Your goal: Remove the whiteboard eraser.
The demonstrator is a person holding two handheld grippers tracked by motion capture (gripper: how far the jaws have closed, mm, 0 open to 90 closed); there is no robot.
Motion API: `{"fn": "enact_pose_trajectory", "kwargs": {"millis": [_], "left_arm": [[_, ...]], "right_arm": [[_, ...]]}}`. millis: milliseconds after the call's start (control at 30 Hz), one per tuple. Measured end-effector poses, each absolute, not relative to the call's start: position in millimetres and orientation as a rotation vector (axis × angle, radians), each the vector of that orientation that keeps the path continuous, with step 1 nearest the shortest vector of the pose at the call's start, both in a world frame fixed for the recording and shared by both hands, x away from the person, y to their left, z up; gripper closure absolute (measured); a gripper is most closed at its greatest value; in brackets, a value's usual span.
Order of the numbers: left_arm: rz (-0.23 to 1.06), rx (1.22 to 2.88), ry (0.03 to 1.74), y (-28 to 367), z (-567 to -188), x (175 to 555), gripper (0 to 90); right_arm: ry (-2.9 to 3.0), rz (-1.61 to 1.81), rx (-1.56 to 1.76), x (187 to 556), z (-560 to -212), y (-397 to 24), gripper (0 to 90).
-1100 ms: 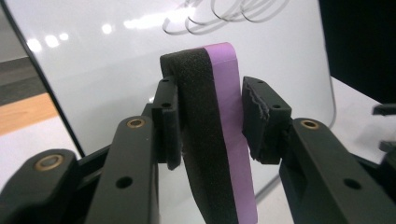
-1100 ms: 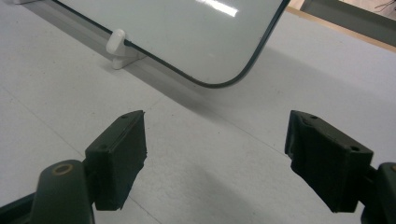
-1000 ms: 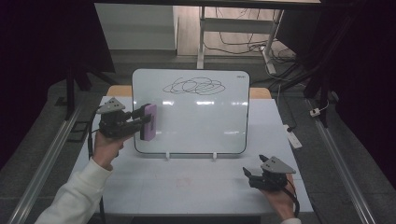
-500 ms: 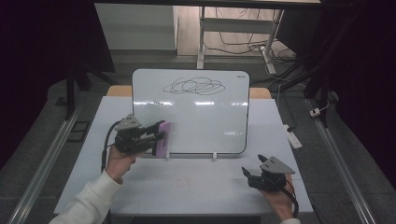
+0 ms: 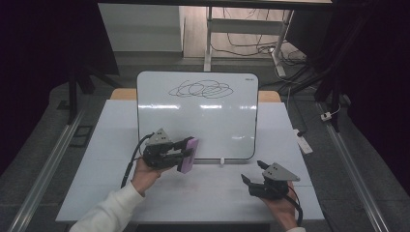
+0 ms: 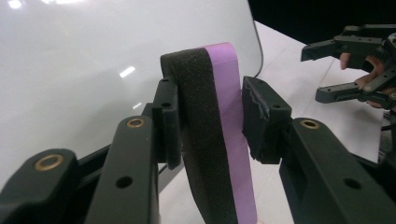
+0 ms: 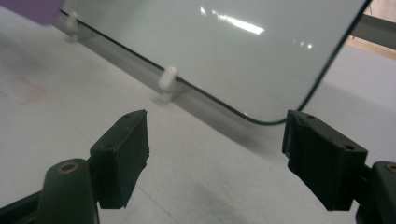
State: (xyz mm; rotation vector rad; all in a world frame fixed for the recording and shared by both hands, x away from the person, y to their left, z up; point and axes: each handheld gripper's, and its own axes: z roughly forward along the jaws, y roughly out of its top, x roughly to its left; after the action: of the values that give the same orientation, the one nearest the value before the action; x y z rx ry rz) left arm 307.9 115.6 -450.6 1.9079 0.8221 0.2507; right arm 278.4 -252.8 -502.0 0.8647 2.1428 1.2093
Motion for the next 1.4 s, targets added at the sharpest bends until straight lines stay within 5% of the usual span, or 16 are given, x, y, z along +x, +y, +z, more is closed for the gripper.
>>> {"fn": "enact_pose_trajectory", "kwargs": {"millis": [767,1400], "left_arm": [[0.21,1.928,0.75,86,-464,303,59.4],[0.248,1.915,0.769,83,-467,301,59.4]], "right_arm": [[2.268,1.512,0.871,282,-505,-158,24.7],[2.276,1.596,1.01,293,-504,-132,30.6]]}}
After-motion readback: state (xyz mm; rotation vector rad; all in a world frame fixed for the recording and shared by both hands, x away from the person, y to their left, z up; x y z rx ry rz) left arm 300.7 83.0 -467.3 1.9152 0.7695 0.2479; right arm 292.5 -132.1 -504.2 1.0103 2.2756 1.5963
